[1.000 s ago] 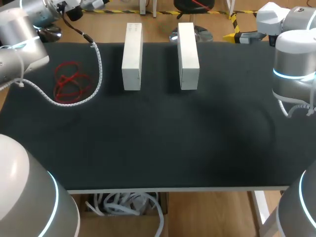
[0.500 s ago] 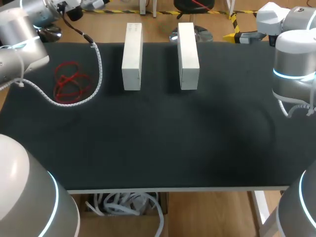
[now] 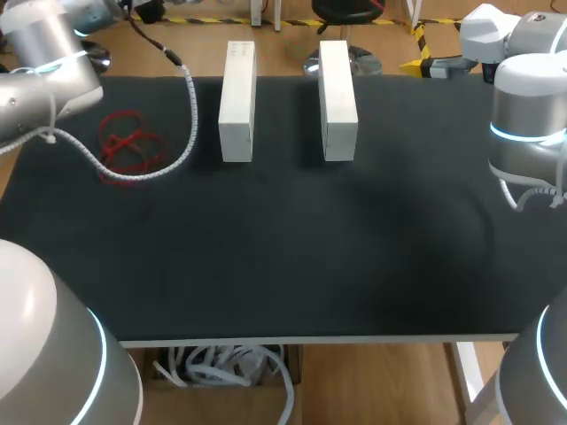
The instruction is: Grab the tape and strap the tape.
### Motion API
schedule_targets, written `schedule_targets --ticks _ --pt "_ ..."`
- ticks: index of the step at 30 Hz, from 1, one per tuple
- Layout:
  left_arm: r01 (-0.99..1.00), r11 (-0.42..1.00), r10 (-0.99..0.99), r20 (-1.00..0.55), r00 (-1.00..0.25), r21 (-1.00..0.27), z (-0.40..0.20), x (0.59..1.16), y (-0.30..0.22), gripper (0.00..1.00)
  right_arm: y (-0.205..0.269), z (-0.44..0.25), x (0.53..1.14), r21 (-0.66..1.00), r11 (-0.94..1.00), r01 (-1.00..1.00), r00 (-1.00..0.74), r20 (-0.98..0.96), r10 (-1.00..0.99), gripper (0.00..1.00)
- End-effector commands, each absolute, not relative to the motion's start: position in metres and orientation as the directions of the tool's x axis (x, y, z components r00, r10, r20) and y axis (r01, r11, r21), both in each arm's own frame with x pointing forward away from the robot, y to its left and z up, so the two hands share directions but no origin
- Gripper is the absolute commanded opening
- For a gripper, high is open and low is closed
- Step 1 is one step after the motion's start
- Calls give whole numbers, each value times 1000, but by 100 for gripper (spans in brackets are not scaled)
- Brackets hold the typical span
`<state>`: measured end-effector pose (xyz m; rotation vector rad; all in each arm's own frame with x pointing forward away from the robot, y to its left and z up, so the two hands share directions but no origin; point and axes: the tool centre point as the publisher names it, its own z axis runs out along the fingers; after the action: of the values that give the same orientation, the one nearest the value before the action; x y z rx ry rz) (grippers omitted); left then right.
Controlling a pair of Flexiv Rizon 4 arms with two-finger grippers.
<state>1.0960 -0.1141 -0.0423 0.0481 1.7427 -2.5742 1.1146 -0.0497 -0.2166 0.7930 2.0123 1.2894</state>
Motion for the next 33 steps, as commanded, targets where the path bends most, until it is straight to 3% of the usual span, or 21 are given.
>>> schedule_targets --ticks 1,15,33 --pt "46 -379 -8 -47 -999 -924 -37 1097 -128 0 -50 -217 1114 925 345 157 -632 -174 755 100" --pt "60 -391 -29 -53 -998 -918 -30 1102 -168 0 -50 -217 1114 925 345 157 -632 -174 755 100" --pt "69 -389 -49 -55 -997 -918 -29 1110 -173 0 -50 -217 1114 925 345 157 -632 -174 755 100"
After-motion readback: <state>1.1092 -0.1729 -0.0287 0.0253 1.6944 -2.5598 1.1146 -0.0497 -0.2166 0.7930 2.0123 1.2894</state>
